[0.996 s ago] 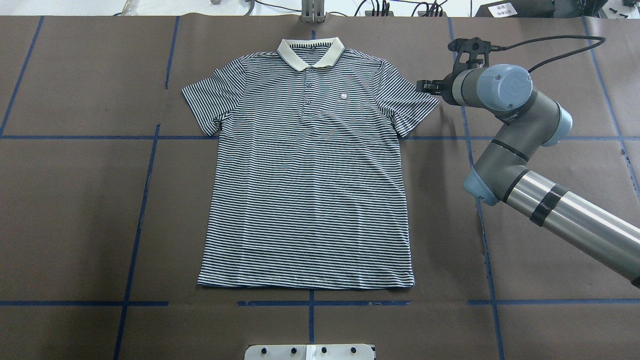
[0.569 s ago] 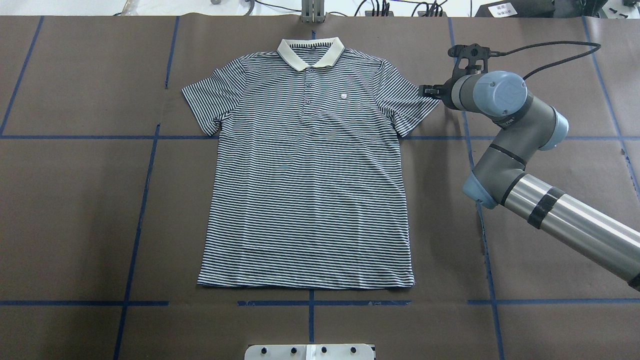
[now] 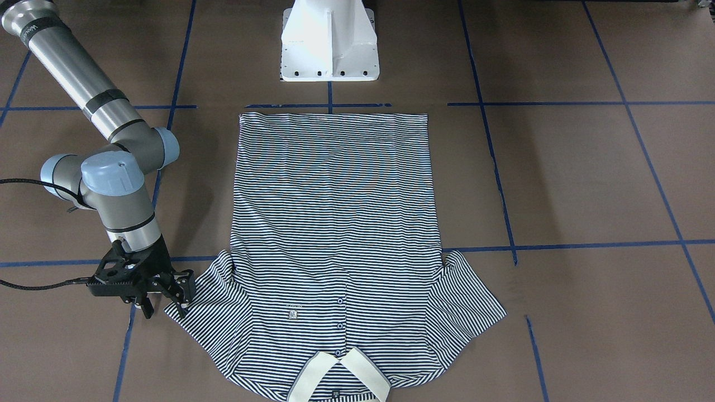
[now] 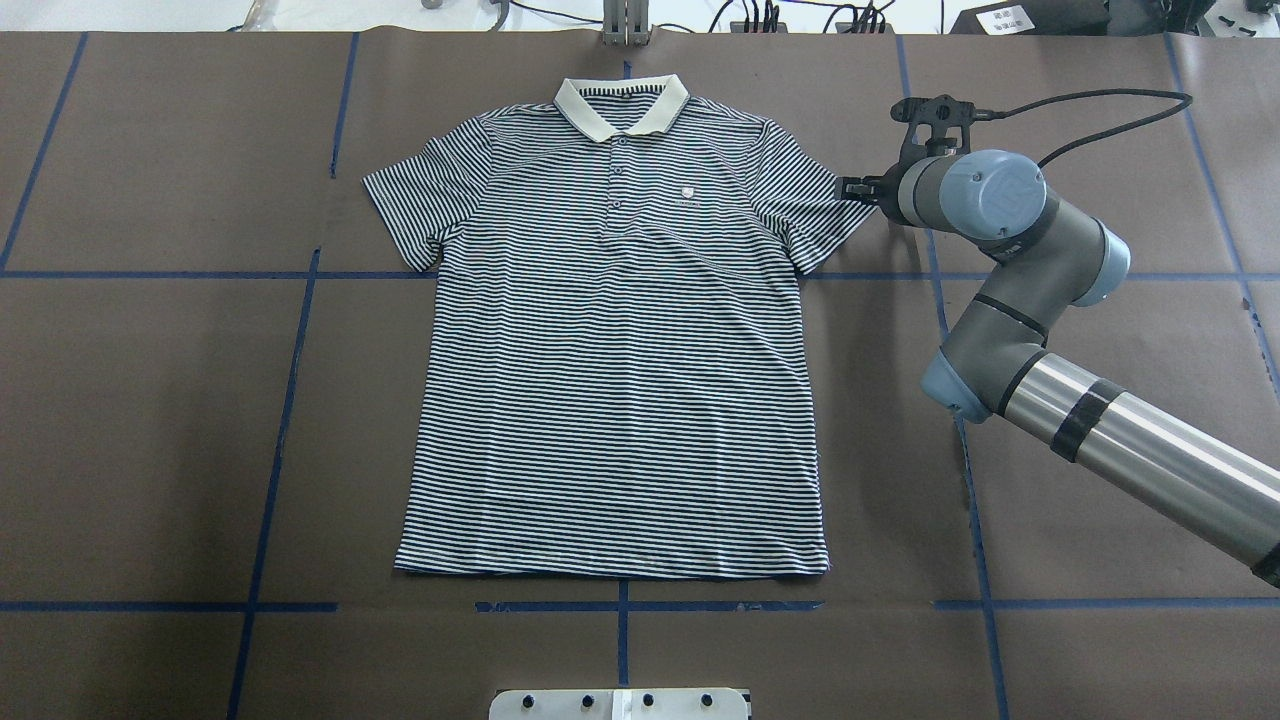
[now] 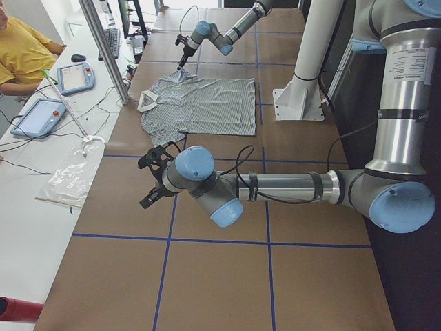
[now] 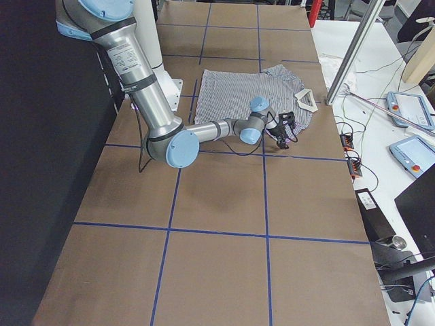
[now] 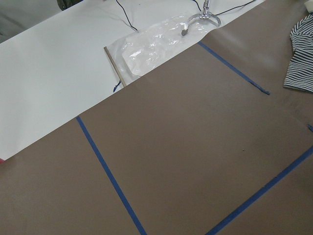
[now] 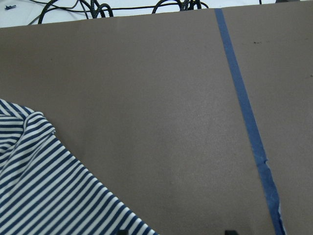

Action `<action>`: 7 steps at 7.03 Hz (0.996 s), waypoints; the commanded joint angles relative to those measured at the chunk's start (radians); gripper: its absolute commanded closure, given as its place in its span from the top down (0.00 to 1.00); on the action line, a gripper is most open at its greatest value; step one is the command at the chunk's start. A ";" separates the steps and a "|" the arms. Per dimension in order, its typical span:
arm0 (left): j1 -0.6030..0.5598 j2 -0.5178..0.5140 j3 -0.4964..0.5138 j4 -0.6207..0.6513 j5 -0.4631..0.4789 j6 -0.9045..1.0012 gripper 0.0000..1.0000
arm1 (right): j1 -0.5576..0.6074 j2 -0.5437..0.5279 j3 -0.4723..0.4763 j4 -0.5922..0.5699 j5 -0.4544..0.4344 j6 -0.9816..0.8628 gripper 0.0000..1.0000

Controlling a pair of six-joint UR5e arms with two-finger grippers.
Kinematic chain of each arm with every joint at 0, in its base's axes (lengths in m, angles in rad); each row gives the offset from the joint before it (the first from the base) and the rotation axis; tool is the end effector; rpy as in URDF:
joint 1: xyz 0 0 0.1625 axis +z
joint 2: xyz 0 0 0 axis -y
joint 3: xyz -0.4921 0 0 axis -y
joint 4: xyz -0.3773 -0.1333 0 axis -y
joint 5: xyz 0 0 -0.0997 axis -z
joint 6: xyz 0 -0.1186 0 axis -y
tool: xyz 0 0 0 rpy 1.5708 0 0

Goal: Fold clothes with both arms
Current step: 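Move the right gripper to the sleeve nearest it and grasp it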

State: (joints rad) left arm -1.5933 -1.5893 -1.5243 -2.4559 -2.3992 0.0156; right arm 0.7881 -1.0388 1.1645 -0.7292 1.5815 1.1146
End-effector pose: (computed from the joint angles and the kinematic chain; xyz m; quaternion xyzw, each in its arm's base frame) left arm -0.0574 -0.5110 0.6422 0.3873 0.3588 0.1644 0.8332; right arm -0.4551 -0.6448 0.5245 0.2671 -0.3806 0.1438 0.8735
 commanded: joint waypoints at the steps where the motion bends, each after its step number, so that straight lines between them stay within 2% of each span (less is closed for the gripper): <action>1: 0.001 0.000 0.003 0.000 0.000 0.000 1.00 | -0.012 0.000 0.004 0.002 0.000 0.004 0.71; 3: 0.001 0.000 0.003 0.000 0.000 0.001 1.00 | -0.018 0.000 0.006 0.002 0.000 0.005 0.69; 4: 0.001 0.000 0.003 0.000 0.000 0.001 1.00 | -0.018 0.000 0.007 0.002 0.000 0.013 0.51; 5: 0.001 0.000 0.003 0.000 0.000 0.001 1.00 | -0.018 0.002 0.018 0.001 0.002 0.011 0.01; 7: 0.003 0.000 0.004 0.000 0.000 0.001 1.00 | -0.007 0.002 0.047 -0.013 0.009 0.005 0.00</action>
State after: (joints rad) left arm -1.5917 -1.5892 -1.5207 -2.4559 -2.3991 0.0168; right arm 0.7755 -1.0373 1.1947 -0.7339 1.5861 1.1216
